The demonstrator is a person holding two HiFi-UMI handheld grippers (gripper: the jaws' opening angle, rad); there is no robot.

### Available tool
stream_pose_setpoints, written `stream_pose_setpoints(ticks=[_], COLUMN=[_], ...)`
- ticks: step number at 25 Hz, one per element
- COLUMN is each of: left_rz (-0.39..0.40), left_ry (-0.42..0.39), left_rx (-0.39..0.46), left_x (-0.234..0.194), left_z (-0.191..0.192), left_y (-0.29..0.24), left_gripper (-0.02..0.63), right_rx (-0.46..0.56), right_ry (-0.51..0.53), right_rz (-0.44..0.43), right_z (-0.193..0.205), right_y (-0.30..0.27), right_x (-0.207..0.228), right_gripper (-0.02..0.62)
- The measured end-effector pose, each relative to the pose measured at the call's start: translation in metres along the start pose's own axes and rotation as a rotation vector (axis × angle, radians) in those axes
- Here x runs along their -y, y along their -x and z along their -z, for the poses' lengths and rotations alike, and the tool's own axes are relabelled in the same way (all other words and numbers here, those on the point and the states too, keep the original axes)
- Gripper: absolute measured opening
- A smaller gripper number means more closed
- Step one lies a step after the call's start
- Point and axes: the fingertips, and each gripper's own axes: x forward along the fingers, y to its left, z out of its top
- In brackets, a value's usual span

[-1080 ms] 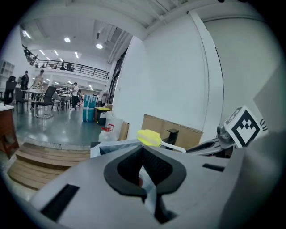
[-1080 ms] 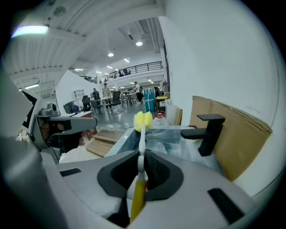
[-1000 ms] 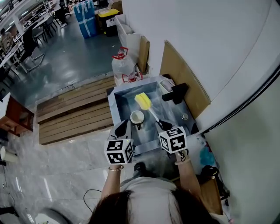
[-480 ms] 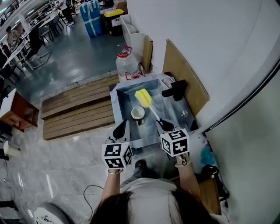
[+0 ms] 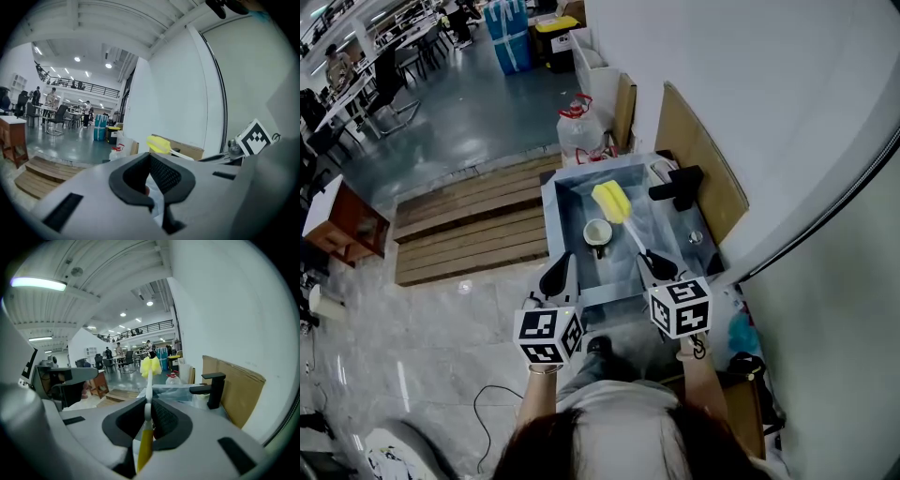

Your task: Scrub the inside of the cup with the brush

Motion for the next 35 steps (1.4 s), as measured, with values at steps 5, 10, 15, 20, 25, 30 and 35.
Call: stream_pose_setpoints(ticks=[5,10,15,20,25,30,35], left_rz=[-0.024,-0.031,-0.027,-0.027,-0.027,-0.026,-0.020], left_ry=[-0.001,0.005,0.007,0.005,-0.002,-0.009,-0.009], left_rx=[0.007,0.012,0.019,0.030,0.031,0.032,0.037], left_x=[0.006,0.016,0.027,0.036,0.046,0.053,0.058], left_z=[0.000,0.002,0.002,0.002,0.005,0.005,0.003], left_y=[0.013,0.023,0.032,0.040,0.047,0.053,0.051], left_gripper=[0.009,0.009,0.009,0.009,0.009,0.009,0.009], right_rx=[0.018,0.024,0.034,0.044,0.054,0.059,0.059], right_ry=[-0.007,-0.014,-0.008,-0.003,-0.003,-0.014,-0.017], right_rz=[-0.018,-0.025,-0.030,-0.036,-0.048,-0.053,-0.055], right_z=[0.002,0.004,0.006,0.008,0.010,0.013,0.015], right_y=[0.014,0.028,0.041,0.053,0.062,0.068,0.071], right_x=[-0.002,-0.002,-0.003,-0.003,-0.006,-0.006,-0.002], right_gripper=[0.049,0.049,0.049,0.049,0.049,0.049,0.049])
